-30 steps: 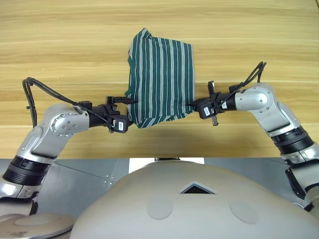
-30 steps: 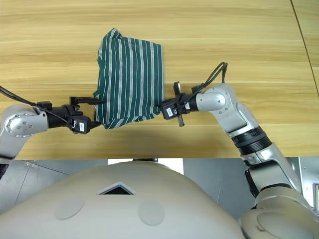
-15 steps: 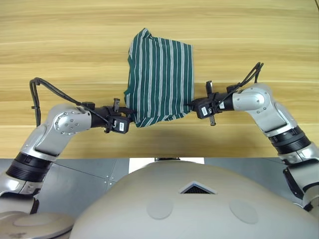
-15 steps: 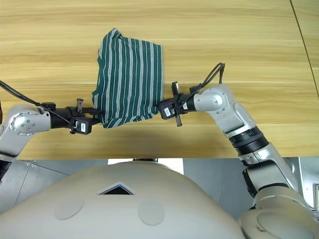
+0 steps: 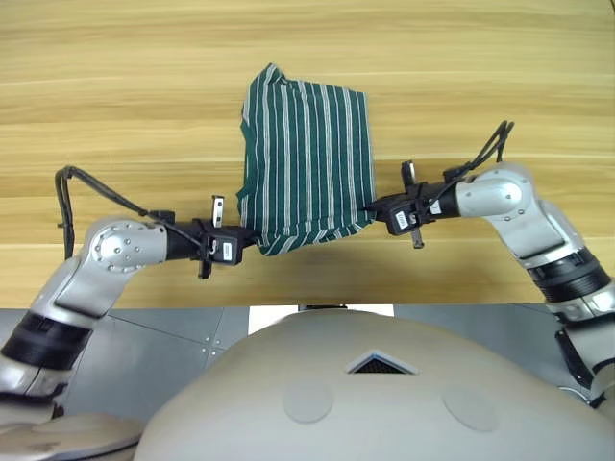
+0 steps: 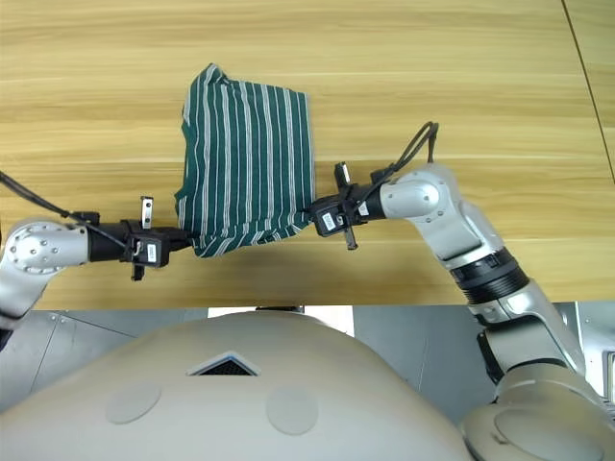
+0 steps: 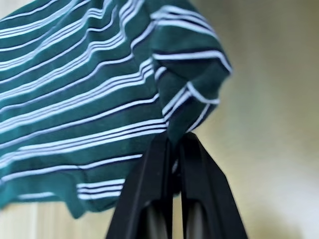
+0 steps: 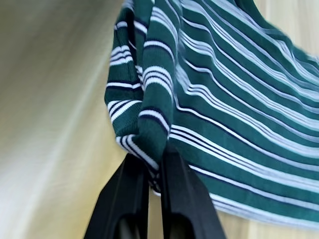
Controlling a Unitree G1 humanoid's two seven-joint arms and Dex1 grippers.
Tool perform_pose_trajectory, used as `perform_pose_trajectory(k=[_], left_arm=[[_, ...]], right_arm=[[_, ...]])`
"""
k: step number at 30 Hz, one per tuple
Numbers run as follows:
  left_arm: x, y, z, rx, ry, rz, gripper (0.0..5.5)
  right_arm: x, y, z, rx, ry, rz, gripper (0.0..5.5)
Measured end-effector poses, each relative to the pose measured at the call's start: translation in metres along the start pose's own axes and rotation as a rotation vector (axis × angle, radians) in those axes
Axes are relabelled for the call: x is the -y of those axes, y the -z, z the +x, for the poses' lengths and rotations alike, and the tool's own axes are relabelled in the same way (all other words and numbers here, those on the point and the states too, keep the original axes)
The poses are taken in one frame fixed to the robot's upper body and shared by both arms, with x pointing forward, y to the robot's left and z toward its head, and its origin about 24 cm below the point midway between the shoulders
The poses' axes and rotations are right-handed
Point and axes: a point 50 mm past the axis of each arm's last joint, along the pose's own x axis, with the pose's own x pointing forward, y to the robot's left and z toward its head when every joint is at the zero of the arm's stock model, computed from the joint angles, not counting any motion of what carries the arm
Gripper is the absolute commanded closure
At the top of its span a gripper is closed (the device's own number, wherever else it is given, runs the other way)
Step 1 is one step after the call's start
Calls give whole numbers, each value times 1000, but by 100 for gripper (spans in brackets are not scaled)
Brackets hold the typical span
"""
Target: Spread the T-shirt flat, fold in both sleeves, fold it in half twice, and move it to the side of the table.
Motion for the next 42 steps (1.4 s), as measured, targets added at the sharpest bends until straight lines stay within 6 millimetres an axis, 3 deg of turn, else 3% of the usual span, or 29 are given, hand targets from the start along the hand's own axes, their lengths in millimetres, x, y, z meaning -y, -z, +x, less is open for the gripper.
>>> perform_pose_trajectory(k=[4,7,10,13,18,20,27,29,30,34,37,40,42], left_arm=[[11,-31,-15,72,-11,-42,550],[8,-35,-13,70,-2,-50,550],[-23,-29,-10,84,-66,-32,550],[-70,-19,-14,102,-167,-55,550],[-110,5,-12,155,-245,-218,550],[-122,12,-6,178,-256,-269,550],[-124,43,22,150,-221,-405,550],[-129,48,26,140,-245,-409,550],[-133,49,27,140,-262,-408,520],[-147,57,19,181,-436,-473,458],[-165,52,8,277,-597,-503,412],[-171,52,3,336,-733,-535,364],[-169,57,-3,343,-817,-570,359]], right_arm=[[-21,-6,-22,34,-58,67,535],[-18,-9,-33,87,-48,128,535],[5,-6,-45,127,-55,193,535],[48,4,-53,190,-58,291,535],[107,29,-50,232,-74,493,535],[116,43,-41,182,-74,566,535],[114,68,-11,89,-59,697,535],[117,69,-8,62,-24,681,482],[118,70,-8,58,1,677,453],[124,71,-10,84,109,650,386],[130,71,-17,129,213,627,343],[137,68,-28,191,318,572,343],[140,65,-36,228,386,517,343]])
